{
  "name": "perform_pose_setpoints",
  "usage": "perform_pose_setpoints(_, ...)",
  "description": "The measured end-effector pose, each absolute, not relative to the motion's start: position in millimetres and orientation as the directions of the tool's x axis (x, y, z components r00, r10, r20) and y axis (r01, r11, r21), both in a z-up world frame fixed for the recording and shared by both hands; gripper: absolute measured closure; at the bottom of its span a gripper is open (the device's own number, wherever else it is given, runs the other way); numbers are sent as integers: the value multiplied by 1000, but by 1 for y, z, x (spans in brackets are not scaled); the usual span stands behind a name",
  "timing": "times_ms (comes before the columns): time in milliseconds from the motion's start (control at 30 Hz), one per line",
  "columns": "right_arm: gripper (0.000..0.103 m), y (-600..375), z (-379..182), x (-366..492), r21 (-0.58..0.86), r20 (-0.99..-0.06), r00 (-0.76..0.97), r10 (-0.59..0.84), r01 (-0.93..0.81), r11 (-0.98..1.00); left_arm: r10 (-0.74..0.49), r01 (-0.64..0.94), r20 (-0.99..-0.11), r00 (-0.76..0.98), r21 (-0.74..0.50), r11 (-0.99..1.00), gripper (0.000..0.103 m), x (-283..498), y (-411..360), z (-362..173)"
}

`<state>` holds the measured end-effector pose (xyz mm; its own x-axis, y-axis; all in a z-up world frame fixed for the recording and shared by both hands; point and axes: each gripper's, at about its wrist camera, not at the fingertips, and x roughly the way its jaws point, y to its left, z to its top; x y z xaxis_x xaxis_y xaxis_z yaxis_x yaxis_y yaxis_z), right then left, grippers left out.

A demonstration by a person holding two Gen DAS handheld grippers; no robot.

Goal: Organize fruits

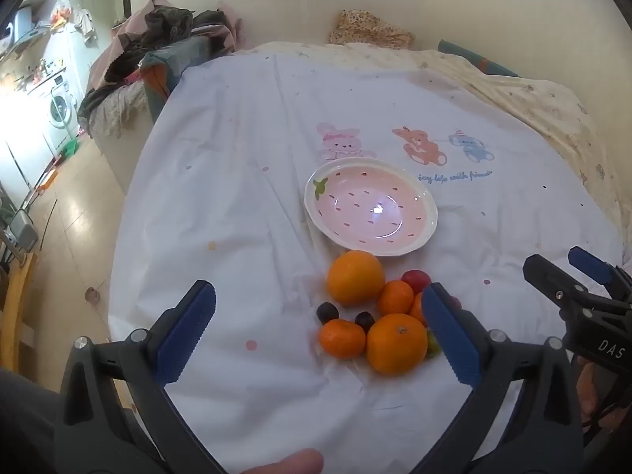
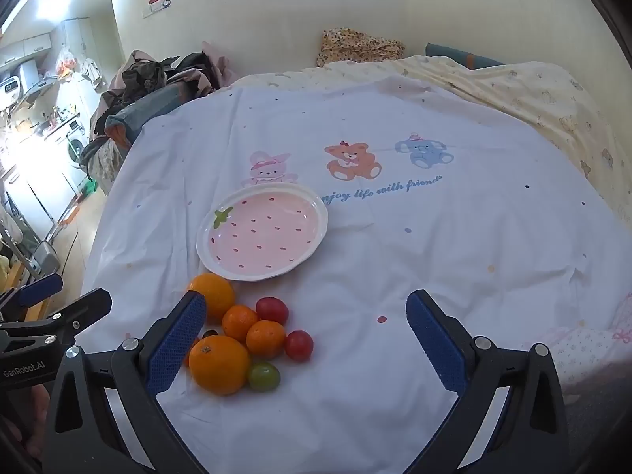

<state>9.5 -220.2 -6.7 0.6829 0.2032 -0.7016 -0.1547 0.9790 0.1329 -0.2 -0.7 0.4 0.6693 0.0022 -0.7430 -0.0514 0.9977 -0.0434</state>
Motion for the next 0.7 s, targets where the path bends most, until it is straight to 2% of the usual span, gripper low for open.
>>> perform_pose_setpoints(700,0,-220,-6,10,133,-699,685,203,-154,979,-7,-52,-744,668,-56,997,0,-1,5,2)
